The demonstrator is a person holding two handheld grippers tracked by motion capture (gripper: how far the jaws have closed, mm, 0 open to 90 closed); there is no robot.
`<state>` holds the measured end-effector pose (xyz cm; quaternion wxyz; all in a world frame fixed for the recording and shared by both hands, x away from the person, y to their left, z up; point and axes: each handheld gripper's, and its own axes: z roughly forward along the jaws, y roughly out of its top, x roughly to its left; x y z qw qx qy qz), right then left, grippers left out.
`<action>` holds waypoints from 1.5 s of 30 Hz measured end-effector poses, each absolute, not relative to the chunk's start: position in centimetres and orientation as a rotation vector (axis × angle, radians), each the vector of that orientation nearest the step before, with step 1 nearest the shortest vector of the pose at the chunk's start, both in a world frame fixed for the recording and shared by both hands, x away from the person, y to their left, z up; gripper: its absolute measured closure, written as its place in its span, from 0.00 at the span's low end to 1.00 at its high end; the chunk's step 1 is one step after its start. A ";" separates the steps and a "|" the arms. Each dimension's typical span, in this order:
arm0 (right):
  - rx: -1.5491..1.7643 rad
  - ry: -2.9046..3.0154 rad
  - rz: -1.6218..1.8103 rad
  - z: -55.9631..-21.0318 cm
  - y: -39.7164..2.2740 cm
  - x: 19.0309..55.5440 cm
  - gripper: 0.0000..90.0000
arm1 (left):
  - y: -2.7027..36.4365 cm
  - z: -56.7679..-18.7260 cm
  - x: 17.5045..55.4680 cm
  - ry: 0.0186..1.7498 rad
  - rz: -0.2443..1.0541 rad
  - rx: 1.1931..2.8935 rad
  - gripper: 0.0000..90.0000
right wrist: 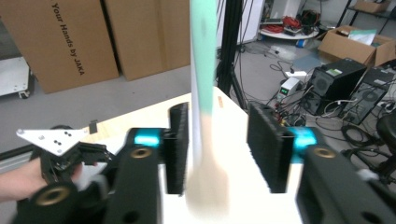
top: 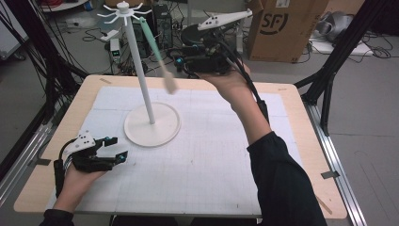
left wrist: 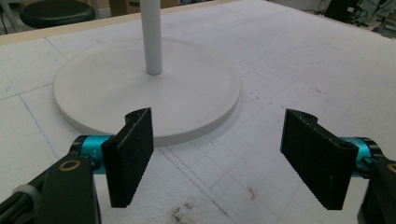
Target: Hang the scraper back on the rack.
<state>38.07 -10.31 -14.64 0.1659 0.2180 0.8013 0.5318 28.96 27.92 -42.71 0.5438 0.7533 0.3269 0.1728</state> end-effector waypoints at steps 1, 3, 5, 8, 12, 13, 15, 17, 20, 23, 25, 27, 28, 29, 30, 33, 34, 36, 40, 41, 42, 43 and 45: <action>0.616 2.293 1.511 -15.0 -10.6 38.0 0.57 | 27.9 -42.7 29.0 0.775 0.411 1.789 0.29; 0.603 2.294 1.499 -16.0 -11.5 37.9 0.52 | 27.9 -42.7 29.0 0.776 0.409 1.790 0.29; 0.626 2.304 1.500 -17.3 -12.7 37.6 0.48 | 27.9 -42.7 29.0 0.776 0.410 1.793 0.29; 0.639 2.318 1.527 -19.7 -14.8 36.9 0.42 | 27.9 -42.7 29.0 0.778 0.415 1.797 0.29; 0.668 2.323 1.558 -23.5 -18.2 35.4 0.35 | 28.0 -42.7 29.0 0.785 0.419 1.795 0.29; 0.677 2.322 1.576 -24.6 -19.0 35.0 0.34 | 28.0 -42.7 29.0 0.784 0.420 1.794 0.29; 0.687 2.312 1.590 -26.6 -20.7 34.2 0.33 | 28.0 -42.7 29.0 0.792 0.422 1.788 0.29; 0.720 2.307 1.590 -28.6 -22.3 33.6 0.31 | 28.0 -42.7 29.0 0.794 0.426 1.790 0.29; 0.773 2.288 1.586 -31.2 -24.2 32.7 0.30 | 28.1 -42.7 29.1 0.796 0.429 1.789 0.29; 0.812 2.261 1.586 -33.5 -25.7 31.9 0.28 | 28.3 -42.9 29.2 0.803 0.445 1.807 0.29; 0.849 2.250 1.588 -35.0 -26.5 31.6 0.26 | 28.4 -42.9 29.3 0.811 0.454 1.804 0.29; 0.877 2.242 1.574 -36.5 -27.2 31.5 0.25 | 28.6 -42.9 29.4 0.813 0.465 1.796 0.29; 0.893 2.243 1.570 -37.0 -27.4 31.4 0.24 | 28.7 -42.9 29.4 0.815 0.468 1.791 0.29; 0.908 2.255 1.557 -37.7 -27.7 31.5 0.24 | 28.7 -42.9 29.4 0.817 0.470 1.790 0.29; 0.923 2.272 1.546 -38.1 -27.8 31.6 0.24 | 28.8 -42.9 29.4 0.818 0.470 1.792 0.29; 0.957 2.300 1.520 -39.3 -28.2 31.8 0.23 | 28.9 -42.9 29.3 0.819 0.478 1.794 0.29; 0.960 2.311 1.516 -39.5 -28.2 31.8 0.23 | 28.9 -42.8 29.2 0.818 0.481 1.795 0.29; 0.962 2.321 1.497 -40.0 -28.4 31.8 0.22 | 28.8 -42.8 29.1 0.815 0.483 1.798 0.29; 0.977 2.335 1.469 -40.6 -28.8 31.7 0.22 | 28.6 -42.7 29.0 0.817 0.490 1.801 0.29; 0.973 2.335 1.463 -40.7 -29.0 31.7 0.22 | 28.5 -42.7 28.9 0.818 0.490 1.802 0.29; 0.982 2.333 1.462 -40.7 -29.1 31.7 0.22 | 28.5 -42.7 28.9 0.818 0.490 1.804 0.29; 0.987 2.328 1.458 -40.9 -29.3 31.8 0.22 | 28.5 -42.7 28.9 0.816 0.490 1.807 0.29; 1.006 2.318 1.463 -41.0 -29.6 32.0 0.22 | 28.5 -42.7 28.9 0.817 0.492 1.809 0.29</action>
